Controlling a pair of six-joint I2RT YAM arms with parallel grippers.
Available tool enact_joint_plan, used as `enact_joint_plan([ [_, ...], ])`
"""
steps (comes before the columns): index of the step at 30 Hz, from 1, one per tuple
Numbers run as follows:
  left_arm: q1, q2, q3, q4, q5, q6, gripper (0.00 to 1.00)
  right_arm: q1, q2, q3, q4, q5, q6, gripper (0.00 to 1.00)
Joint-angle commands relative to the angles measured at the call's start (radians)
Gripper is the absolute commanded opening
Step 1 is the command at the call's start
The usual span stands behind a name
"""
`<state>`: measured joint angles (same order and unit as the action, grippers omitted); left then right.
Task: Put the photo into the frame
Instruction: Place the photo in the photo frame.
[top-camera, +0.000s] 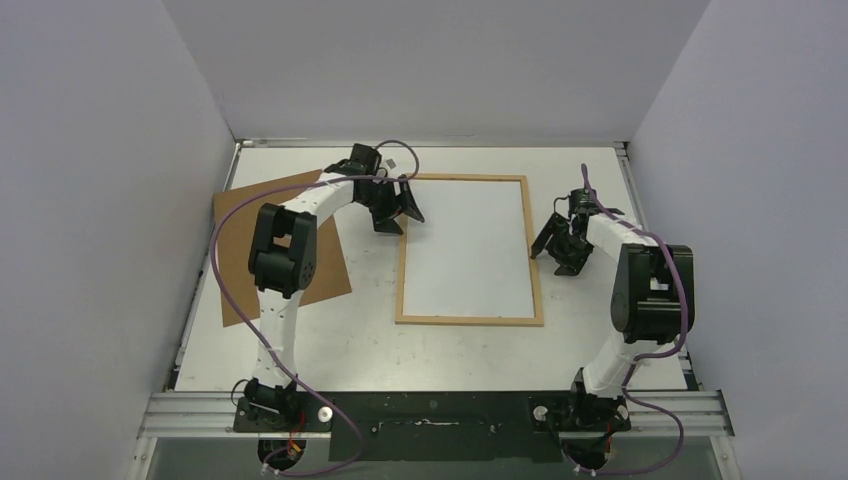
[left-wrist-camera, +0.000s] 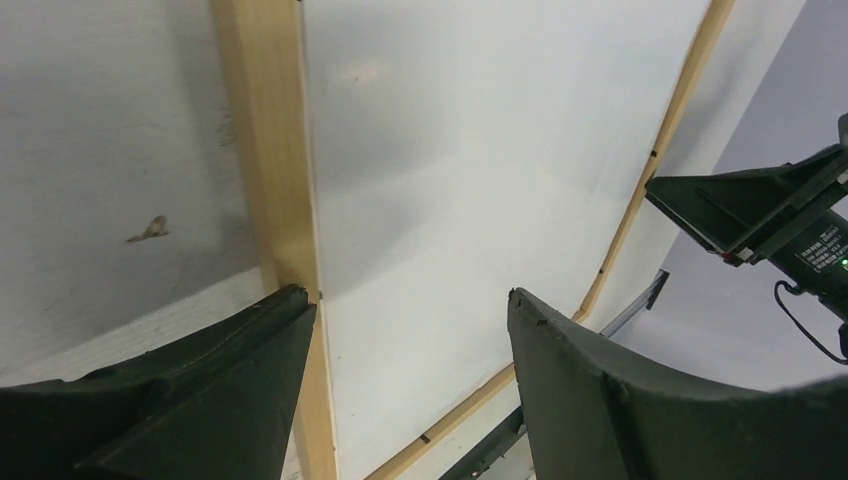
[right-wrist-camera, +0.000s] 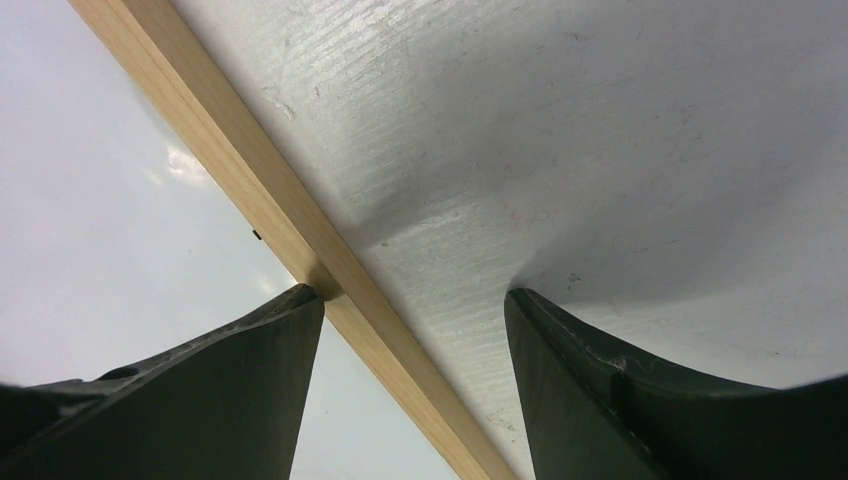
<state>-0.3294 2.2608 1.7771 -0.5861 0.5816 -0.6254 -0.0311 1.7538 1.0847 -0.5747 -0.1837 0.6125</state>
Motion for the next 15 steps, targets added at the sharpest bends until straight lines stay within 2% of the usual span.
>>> enact_joint_plan([
  [1,0.04,-0.094,0.059,-0.086,-0.078,0.063,0.69,0.004,-0.053,-0.025,0.022,0.017,-0.022,0.68],
  [7,0.095,-0.169,0.038,-0.123,-0.118,0.101,0.69,0.004,-0.143,0.011,0.014,0.031,-0.018,0.7],
  [10,0.136,-0.211,-0.002,-0.138,-0.15,0.116,0.69,0.01,-0.18,0.043,0.003,0.04,-0.026,0.73],
  [13,0.19,-0.249,-0.049,-0.164,-0.204,0.135,0.69,0.025,-0.204,0.071,0.004,0.029,-0.047,0.78],
  [15,0.226,-0.275,-0.072,-0.196,-0.274,0.151,0.69,0.08,-0.206,0.095,0.007,0.019,-0.061,0.8],
])
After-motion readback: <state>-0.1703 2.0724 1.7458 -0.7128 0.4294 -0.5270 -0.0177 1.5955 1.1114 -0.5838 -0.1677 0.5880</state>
